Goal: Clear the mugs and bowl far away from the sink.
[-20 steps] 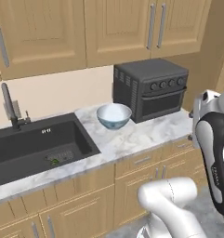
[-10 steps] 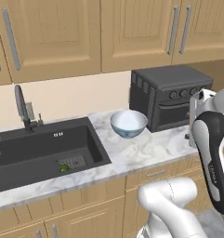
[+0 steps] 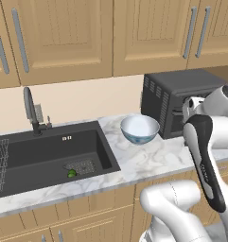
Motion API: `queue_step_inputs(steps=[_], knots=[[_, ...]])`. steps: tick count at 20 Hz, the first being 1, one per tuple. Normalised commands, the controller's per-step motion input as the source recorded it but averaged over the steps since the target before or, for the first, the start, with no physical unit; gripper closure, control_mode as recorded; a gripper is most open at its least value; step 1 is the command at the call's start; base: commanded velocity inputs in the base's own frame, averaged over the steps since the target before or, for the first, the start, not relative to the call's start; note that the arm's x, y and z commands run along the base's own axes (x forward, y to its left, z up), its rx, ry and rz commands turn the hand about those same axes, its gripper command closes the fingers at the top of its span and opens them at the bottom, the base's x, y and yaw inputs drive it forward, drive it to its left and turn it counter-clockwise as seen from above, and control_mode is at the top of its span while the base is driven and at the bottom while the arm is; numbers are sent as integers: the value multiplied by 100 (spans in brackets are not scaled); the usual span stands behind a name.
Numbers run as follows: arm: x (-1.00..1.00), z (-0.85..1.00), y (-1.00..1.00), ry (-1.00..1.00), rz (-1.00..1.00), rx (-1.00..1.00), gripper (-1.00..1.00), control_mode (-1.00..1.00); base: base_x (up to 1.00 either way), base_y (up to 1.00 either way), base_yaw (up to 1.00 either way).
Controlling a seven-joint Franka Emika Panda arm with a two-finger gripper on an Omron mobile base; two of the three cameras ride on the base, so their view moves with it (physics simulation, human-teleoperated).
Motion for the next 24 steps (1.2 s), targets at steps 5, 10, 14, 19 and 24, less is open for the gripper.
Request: queue_step_inputs(steps=[5, 10, 14, 19, 24], knots=[[74, -23, 50, 2, 8, -13, -100, -100, 0, 0, 0], [61, -17, 96, 1, -19, -17, -100, -100, 0, 0, 0], [100, -11, 11, 12, -9, 0, -100, -100, 0, 0, 0], [92, -31, 14, 6, -23, 0, -100, -100, 0, 0, 0], [59, -41, 31, 9, -23, 0, -100, -100, 0, 0, 0]])
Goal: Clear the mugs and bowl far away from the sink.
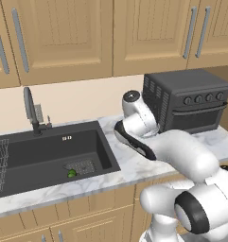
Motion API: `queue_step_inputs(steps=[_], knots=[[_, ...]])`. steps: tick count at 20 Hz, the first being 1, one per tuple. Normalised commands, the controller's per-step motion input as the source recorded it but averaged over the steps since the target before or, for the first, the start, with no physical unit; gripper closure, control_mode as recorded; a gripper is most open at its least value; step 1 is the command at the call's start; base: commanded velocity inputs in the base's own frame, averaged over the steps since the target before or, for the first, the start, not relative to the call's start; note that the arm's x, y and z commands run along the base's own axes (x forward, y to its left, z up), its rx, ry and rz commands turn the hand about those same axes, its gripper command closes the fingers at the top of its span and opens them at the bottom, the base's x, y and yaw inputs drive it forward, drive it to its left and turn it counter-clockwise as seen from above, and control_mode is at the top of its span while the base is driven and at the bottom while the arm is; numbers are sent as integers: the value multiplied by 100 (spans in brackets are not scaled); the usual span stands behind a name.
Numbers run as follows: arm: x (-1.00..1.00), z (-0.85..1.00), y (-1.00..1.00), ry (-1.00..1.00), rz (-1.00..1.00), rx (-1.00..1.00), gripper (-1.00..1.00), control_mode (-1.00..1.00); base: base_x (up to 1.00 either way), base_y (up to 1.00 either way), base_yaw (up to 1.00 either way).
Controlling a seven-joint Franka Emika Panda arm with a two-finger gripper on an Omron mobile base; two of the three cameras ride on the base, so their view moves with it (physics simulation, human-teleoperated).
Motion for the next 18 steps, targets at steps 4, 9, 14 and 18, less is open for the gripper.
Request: queue_step_inputs(steps=[4, 9, 14, 18], knots=[[46, -60, 0, 3, -11, 0, -100, -100, 0, 0, 0], [44, -57, 0, 2, -7, 0, -100, -100, 0, 0, 0], [45, -50, -8, 0, -2, 0, -100, -100, 0, 0, 0], [48, -42, -20, 0, 0, 0, -100, -100, 0, 0, 0]])
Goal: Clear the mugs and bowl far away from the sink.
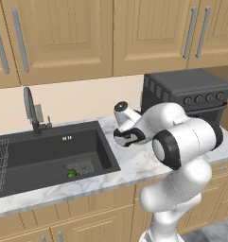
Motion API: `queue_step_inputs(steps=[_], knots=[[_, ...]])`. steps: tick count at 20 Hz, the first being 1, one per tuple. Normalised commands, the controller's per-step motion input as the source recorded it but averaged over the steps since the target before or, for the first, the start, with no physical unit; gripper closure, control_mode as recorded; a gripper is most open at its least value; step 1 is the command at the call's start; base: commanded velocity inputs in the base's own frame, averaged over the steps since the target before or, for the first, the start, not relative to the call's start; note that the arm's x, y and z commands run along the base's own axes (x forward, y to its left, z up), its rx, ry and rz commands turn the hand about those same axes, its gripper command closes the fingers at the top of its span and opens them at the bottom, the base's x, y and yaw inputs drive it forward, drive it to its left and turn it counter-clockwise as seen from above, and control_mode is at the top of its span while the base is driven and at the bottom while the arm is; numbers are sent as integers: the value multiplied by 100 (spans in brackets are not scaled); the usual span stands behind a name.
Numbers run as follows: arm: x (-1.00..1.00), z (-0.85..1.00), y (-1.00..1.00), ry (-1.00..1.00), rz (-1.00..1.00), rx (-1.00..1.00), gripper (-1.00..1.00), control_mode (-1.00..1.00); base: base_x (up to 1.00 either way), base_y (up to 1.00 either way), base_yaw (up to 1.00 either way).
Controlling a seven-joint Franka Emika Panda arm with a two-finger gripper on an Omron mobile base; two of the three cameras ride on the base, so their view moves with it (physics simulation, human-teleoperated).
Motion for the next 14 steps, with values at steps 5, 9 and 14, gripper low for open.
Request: queue_step_inputs(steps=[5, 9, 14], knots=[[50, -42, -16, 0, 0, 0, -100, -100, 0, 0, 0], [22, -37, -7, 0, -4, 0, 100, -100, 0, 0, 0], [0, -19, -28, 2, -8, 1, 100, -100, 0, 0, 0]])
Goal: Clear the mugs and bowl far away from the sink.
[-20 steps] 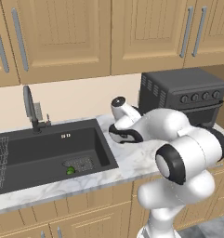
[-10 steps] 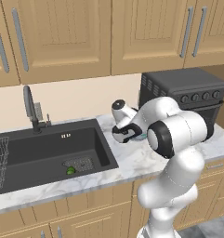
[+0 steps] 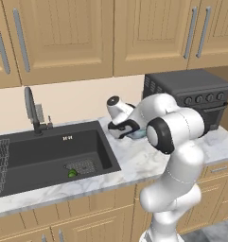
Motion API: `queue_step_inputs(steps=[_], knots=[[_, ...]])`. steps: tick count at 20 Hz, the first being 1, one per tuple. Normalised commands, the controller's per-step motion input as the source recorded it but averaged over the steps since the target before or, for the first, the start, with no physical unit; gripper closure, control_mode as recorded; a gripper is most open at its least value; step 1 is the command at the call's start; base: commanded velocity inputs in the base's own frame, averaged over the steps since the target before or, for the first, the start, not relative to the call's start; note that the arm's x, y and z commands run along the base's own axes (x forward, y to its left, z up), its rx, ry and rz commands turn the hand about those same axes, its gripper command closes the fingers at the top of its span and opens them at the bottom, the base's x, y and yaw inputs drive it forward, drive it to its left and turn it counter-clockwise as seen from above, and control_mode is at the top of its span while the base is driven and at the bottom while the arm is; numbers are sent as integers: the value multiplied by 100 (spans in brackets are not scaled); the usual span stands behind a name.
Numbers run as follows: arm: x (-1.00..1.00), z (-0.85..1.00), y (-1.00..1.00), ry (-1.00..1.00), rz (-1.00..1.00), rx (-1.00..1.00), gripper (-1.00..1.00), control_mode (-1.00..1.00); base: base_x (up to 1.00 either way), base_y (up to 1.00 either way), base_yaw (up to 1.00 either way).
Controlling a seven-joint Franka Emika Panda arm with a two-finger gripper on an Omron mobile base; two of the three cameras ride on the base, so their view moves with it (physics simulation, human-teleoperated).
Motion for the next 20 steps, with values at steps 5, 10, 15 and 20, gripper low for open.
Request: queue_step_inputs(steps=[5, 10, 15, 20], knots=[[-44, 0, -34, 0, 2, 12, 100, -100, 0, 0, 0], [-85, 42, -5, -7, 12, 15, 100, -100, 0, 0, 0], [-100, 85, 23, -4, 19, 8, 100, -100, 0, 0, 0], [-97, 100, 57, -1, 20, 0, 100, -100, 0, 0, 0]])
